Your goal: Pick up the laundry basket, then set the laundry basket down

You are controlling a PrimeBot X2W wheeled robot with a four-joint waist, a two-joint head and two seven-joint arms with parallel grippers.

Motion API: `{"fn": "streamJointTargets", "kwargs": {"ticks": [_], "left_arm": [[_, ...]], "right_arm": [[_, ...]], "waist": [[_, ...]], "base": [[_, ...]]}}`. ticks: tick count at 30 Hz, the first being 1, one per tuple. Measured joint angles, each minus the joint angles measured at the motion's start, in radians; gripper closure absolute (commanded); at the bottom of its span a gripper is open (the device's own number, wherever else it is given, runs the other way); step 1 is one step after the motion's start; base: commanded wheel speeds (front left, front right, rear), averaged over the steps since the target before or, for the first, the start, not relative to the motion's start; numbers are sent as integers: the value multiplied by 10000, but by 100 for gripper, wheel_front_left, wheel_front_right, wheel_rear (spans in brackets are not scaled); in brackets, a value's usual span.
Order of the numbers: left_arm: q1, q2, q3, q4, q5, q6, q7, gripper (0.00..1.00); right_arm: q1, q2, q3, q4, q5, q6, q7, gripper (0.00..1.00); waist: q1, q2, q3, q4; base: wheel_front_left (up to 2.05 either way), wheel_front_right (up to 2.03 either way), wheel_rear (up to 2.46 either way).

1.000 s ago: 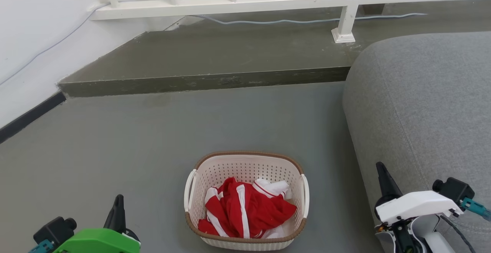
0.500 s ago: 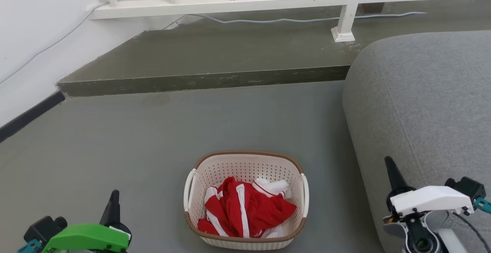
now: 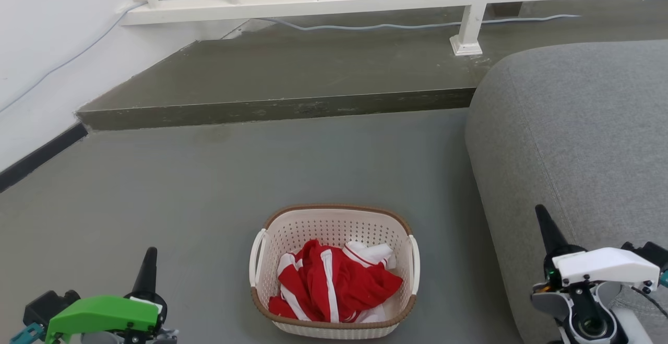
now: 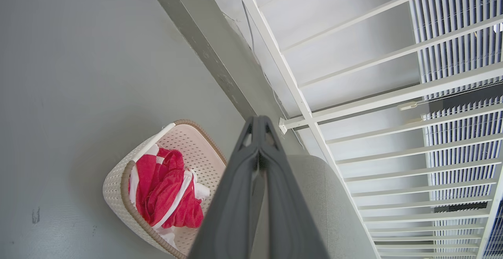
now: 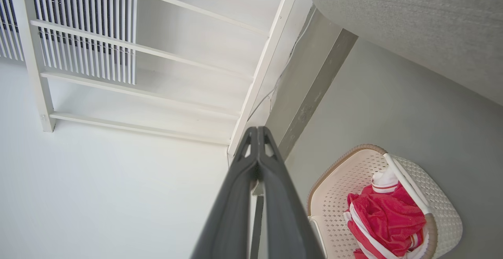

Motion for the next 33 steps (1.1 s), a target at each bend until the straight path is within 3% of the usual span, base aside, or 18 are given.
{"fn": "streamJointTargets", "kwargs": {"ticks": [33], "left_arm": [[-658,-79,863,169,-3591,-604,1045,100]], "right_arm": [[-501,-21,-1273,4,3626,717,880,100]], "waist": [[0,0,73,-38]], "base": [[0,0,0]]}}
